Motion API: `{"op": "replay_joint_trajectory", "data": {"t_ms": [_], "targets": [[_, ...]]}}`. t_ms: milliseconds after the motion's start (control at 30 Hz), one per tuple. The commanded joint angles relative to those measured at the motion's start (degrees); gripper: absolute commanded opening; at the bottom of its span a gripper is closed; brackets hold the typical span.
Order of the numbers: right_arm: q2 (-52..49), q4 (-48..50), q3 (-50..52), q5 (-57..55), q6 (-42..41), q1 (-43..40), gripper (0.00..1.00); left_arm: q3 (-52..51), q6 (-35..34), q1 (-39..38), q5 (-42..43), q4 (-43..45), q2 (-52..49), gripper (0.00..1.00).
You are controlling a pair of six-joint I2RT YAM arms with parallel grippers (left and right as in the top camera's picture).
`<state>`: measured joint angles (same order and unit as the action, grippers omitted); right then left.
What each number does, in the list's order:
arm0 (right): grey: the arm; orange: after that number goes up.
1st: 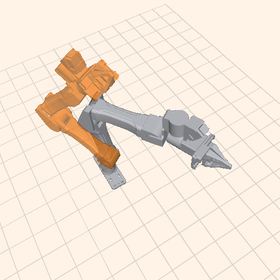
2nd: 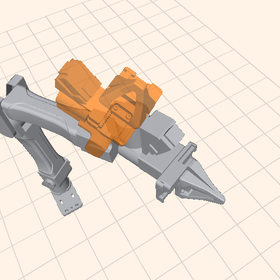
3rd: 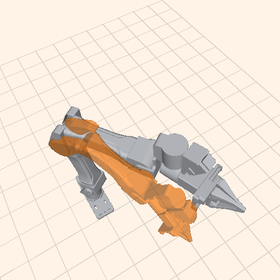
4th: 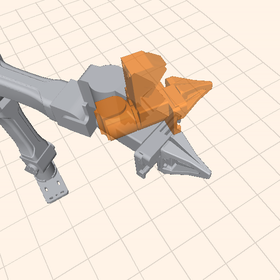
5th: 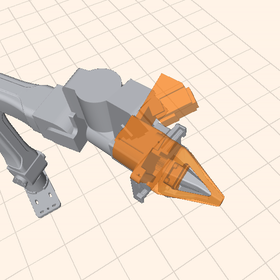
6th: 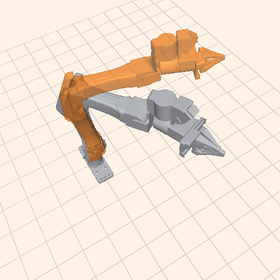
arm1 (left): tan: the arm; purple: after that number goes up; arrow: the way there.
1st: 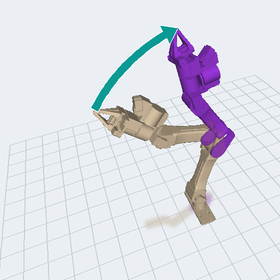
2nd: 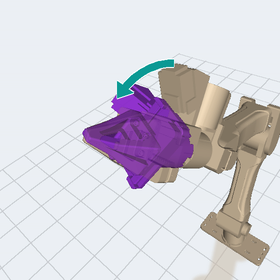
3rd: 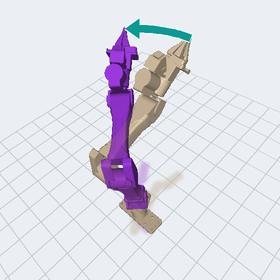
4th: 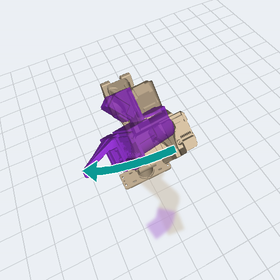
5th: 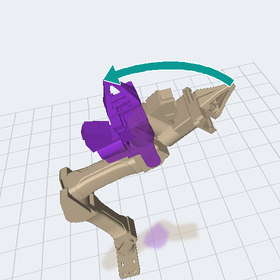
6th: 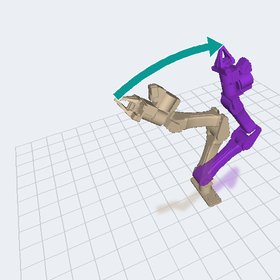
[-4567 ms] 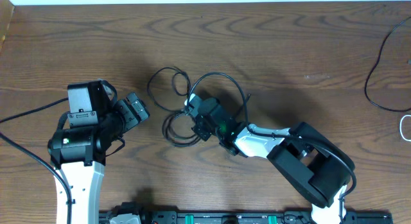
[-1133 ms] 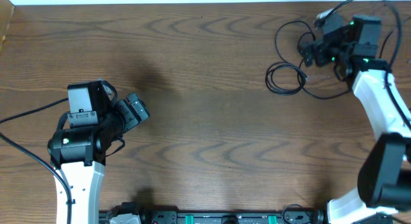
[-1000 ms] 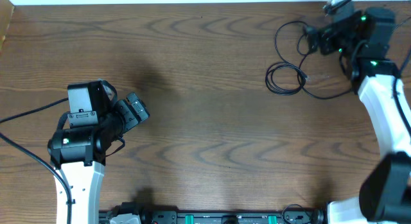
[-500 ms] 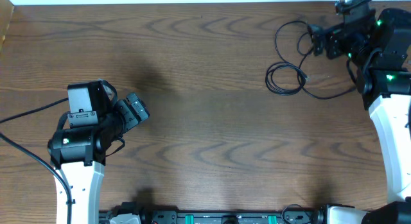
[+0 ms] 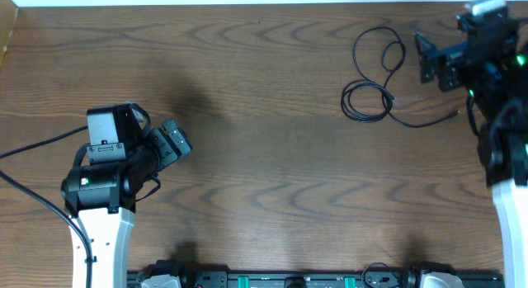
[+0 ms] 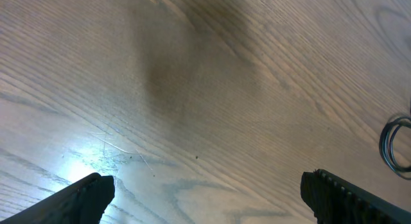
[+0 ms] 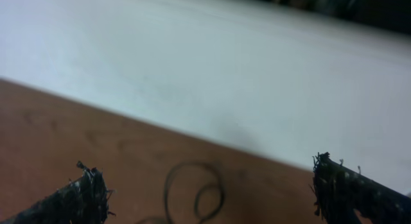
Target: Untangle cables
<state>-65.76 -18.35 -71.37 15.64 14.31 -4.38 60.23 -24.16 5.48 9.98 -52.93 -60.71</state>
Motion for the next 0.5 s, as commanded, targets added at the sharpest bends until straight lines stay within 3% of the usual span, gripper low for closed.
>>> {"op": "replay_joint_trajectory", "data": {"t_ms": [0,467], "targets": [[7.2,1.8,2.3,-0.2,0.1,-0.3,0.99,0.0,-0.1,0.2,-0.5,-0.2,0.0,0.99],[29.8,5.8,6.7,1.4,-0.2,-0.8,0.99,0.0,-0.1,0.2,-0.5,-0.2,0.0,0.99]]}}
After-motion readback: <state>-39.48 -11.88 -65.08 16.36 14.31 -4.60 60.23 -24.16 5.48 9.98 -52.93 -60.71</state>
